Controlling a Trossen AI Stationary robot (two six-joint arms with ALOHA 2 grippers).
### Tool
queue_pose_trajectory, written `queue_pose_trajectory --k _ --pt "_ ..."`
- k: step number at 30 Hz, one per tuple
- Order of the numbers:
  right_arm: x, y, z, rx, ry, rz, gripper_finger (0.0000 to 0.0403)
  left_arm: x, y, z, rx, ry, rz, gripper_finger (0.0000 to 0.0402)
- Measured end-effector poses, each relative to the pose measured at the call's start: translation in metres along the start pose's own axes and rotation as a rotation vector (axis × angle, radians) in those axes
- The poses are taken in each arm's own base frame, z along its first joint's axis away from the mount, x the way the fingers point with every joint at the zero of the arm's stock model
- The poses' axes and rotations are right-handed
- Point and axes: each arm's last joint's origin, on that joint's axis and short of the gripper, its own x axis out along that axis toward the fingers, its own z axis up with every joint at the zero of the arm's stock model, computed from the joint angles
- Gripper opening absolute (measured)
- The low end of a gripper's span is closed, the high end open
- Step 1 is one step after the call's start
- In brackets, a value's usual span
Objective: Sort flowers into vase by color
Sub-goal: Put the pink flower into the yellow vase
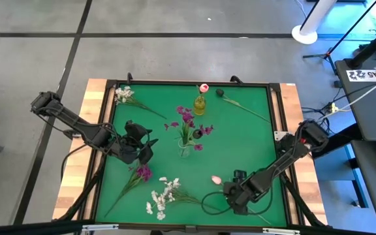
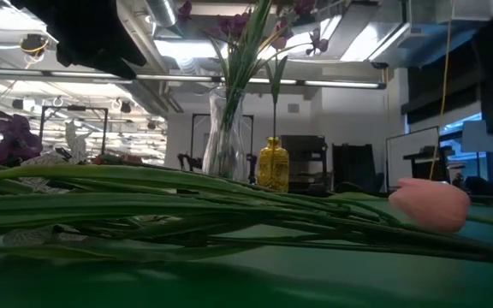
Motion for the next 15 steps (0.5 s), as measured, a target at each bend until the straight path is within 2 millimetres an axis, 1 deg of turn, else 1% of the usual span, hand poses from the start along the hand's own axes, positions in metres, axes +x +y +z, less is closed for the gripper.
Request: queue_pose_trajectory --k 5,11,13,15 --pt "0.013 0.003 0.003 0.031 0.010 0.013 0.0230 0.000 0.000 0.000 0.001 0.000 0.001 0.0231" --pt "0.017 -0.001 -0.001 0.070 0.031 -0.063 0.0227 0.000 0.000 0.000 0.002 0.001 0.001 0.0231" --pt "0.016 -0.003 -0.002 0.071 0.042 -0.081 0.0215 0.000 0.000 0.000 0.001 0.001 0.001 0.0231" --pt "0.017 -0.004 -0.002 0.064 0.048 -0.088 0.0190 0.000 0.000 0.000 0.001 0.001 0.001 0.0231"
